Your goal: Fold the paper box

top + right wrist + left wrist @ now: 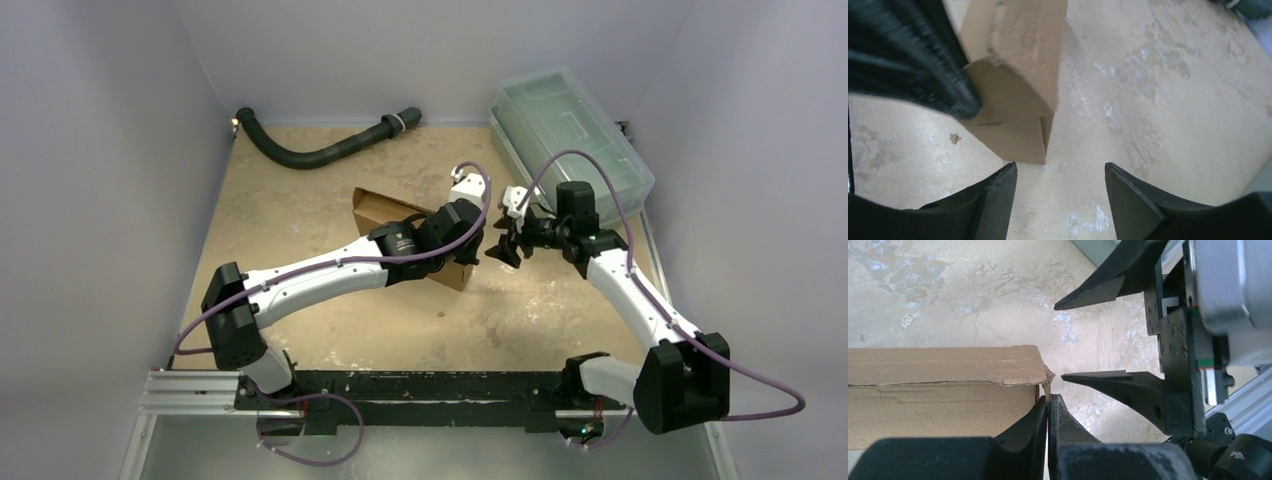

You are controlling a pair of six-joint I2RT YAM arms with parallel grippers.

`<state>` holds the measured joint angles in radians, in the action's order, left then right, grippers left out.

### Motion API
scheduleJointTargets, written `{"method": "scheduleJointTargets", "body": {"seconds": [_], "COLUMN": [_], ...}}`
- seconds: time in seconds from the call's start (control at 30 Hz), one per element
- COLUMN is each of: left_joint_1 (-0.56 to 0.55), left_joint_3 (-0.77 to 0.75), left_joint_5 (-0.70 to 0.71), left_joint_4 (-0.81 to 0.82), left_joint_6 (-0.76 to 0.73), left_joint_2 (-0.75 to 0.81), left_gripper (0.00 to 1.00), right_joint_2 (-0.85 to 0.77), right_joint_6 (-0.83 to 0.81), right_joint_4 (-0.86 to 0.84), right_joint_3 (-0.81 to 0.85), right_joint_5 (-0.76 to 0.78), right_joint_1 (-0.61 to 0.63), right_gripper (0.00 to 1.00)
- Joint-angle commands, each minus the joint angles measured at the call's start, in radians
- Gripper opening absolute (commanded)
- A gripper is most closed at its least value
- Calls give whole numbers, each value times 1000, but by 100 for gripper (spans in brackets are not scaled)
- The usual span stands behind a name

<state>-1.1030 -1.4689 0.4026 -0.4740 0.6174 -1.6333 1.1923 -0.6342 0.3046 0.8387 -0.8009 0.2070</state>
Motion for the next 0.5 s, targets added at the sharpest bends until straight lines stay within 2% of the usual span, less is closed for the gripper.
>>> {"method": "scheduleJointTargets", "body": {"seconds": [0.0,0.17,0.3,0.47], "left_joint_1": [12,15,18,21], "left_joint_3": [17,22,25,36], "left_joint_5": [-31,-51,-69,-80], "left_joint_4": [16,4,3,8], "left_joint_6": [-41,-62,-62,-61], "left_joint_2": [72,75,73,83], "left_gripper": [0,0,0,0], "right_joint_2": [-44,-49,-66,-129], "right_joint_6": [-166,-156,-110,-58], "right_joint_4": [23,-14,-114,-332], "right_joint_3": [-34,-64,-125,-254], "right_joint_5": [-119,-159,-183,-193], "right_joint_1": [-2,0,15,50], "right_gripper": [69,70,71,87]}}
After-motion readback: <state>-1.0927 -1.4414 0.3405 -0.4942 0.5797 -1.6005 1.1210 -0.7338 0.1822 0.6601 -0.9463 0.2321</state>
